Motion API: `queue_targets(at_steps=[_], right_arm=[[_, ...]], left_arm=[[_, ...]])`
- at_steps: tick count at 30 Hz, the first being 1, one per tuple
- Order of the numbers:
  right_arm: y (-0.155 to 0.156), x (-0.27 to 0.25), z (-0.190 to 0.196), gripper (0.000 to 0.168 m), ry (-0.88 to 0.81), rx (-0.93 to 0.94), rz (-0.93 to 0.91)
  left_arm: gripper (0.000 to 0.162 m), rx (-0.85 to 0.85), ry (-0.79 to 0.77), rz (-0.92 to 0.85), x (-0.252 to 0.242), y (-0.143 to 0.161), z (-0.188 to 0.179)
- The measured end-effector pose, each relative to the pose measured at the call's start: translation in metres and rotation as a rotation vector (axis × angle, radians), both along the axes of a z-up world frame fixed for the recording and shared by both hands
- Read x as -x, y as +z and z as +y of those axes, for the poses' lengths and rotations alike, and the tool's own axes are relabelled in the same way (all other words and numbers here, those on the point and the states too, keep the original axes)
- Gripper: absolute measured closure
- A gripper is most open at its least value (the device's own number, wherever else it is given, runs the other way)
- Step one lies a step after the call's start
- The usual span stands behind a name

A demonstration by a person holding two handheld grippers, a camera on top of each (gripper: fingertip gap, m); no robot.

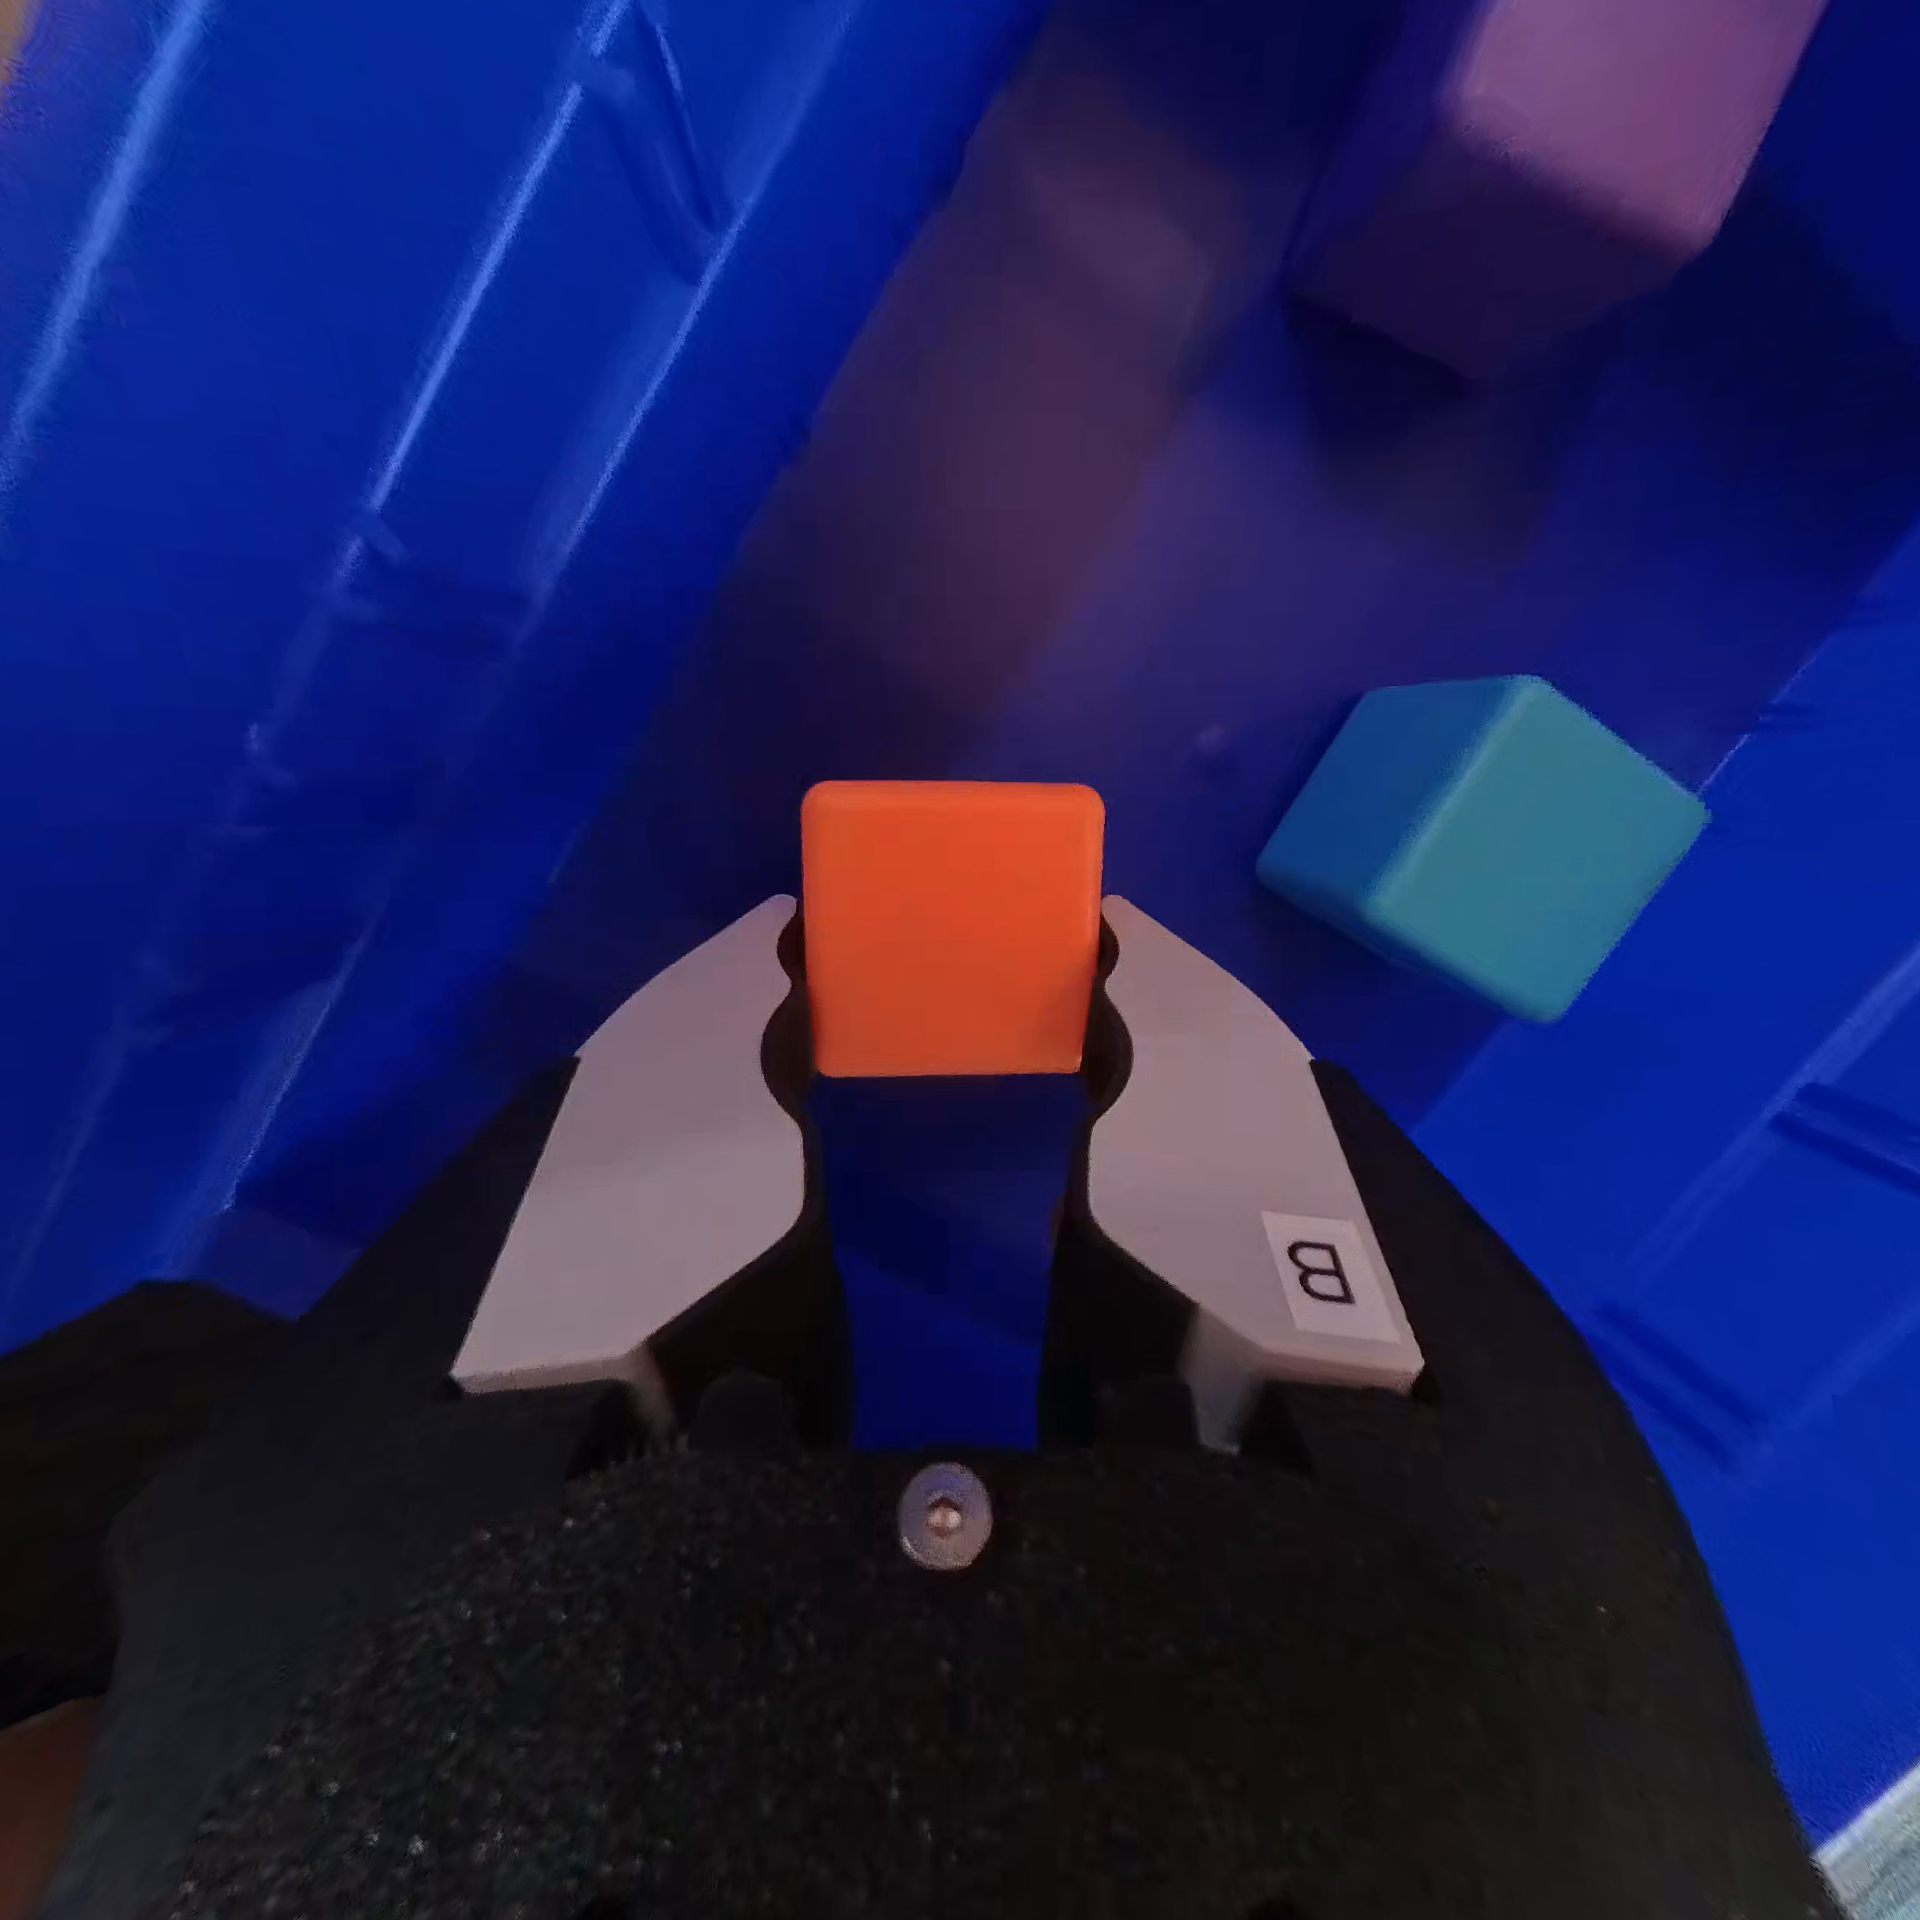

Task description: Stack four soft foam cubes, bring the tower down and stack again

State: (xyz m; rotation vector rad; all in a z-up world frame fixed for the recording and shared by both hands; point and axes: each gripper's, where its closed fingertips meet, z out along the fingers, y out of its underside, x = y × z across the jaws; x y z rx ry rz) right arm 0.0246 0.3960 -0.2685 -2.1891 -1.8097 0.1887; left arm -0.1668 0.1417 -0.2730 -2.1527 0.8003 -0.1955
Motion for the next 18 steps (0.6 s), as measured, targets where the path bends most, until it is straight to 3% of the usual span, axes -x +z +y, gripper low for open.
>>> queue_targets(at_steps=[5,8,14,16,18], right_arm=[[0.000,0.008,0.000,0.117,0.005,0.014,0.051],[0.016,0.011,0.005,0.102,-0.042,-0.015,0.118],[0.104,0.010,0.030,0.095,-0.247,-0.272,0.337],[0.137,0.031,0.010,0.094,-0.173,-0.279,0.465],[0.156,0.066,-0.035,0.090,0.036,-0.195,0.558]], left_arm=[[0.087,0.001,-0.007,0.002,-0.001,0.000,0.000],[0.087,0.006,-0.008,-0.003,-0.001,0.000,0.000],[0.083,0.010,-0.006,0.000,0.002,0.001,-0.002],[0.080,0.005,-0.008,-0.028,0.001,0.005,-0.002],[0.076,-0.008,-0.017,-0.082,-0.001,0.012,-0.004]])
